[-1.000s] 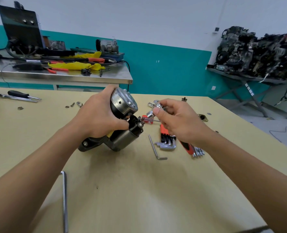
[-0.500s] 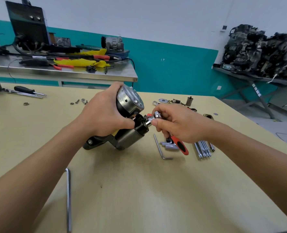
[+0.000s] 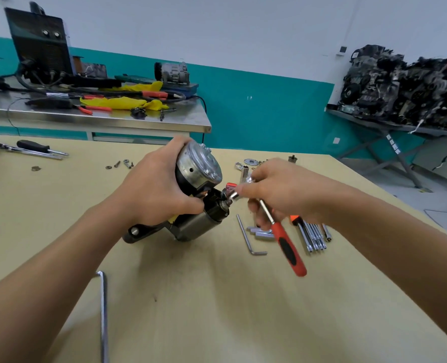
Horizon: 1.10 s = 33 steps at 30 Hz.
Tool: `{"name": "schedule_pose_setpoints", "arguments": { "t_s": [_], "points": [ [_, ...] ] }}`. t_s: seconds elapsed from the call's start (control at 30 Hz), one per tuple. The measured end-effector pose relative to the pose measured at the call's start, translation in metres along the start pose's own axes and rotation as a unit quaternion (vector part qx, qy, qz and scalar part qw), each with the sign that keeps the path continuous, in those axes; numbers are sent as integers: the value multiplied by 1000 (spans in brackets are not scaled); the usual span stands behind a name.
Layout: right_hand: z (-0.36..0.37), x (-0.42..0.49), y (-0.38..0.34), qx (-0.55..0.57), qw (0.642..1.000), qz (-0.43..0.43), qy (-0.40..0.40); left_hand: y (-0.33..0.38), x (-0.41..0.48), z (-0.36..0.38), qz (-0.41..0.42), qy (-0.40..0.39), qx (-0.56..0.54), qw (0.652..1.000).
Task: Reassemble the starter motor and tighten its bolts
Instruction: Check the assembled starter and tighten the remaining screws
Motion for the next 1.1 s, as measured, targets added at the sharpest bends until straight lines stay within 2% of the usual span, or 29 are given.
{"name": "schedule_pose_setpoints", "arguments": {
  "t_s": [0.1, 0.17, 0.27, 0.4, 0.5, 0.73, 0.93, 1.0, 1.1],
  "points": [
    [-17, 2, 5, -185, 970, -128, 95, -4, -3, -4, 20, -26, -37, 999],
    [-19, 4, 10, -249, 949, -178, 80, -6, -3, -6, 33, -43, -61, 997],
    [-9, 9, 25, -251, 944, -213, 29, -7, -2, -8, 46, -51, -74, 995],
    [-7, 12, 34, -223, 940, -253, 45, -9, -1, -8, 54, -54, -72, 994],
    [-9, 11, 34, -210, 938, -269, 56, -10, 0, -8, 54, -56, -72, 994],
    [0, 13, 24, -356, 896, -262, 37, -10, 1, -7, 59, -52, -76, 994],
    [0, 9, 10, -474, 840, -263, 19, -10, 0, -6, 65, -41, -76, 994],
    [0, 7, 6, -469, 848, -247, 8, -10, 0, -5, 68, -39, -73, 994],
    [2, 4, 1, -417, 884, -211, 13, -10, -1, -5, 68, -31, -71, 995]
  ]
}}
Point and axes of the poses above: each hand's wrist, its own x-axis towards the middle knuckle, its own z-axis out of the palm, y = z × x, the point moved 1 cm from there along x, towards the middle knuckle, and after that the axes turned 12 degrees about -x, right-handed, at the moved point
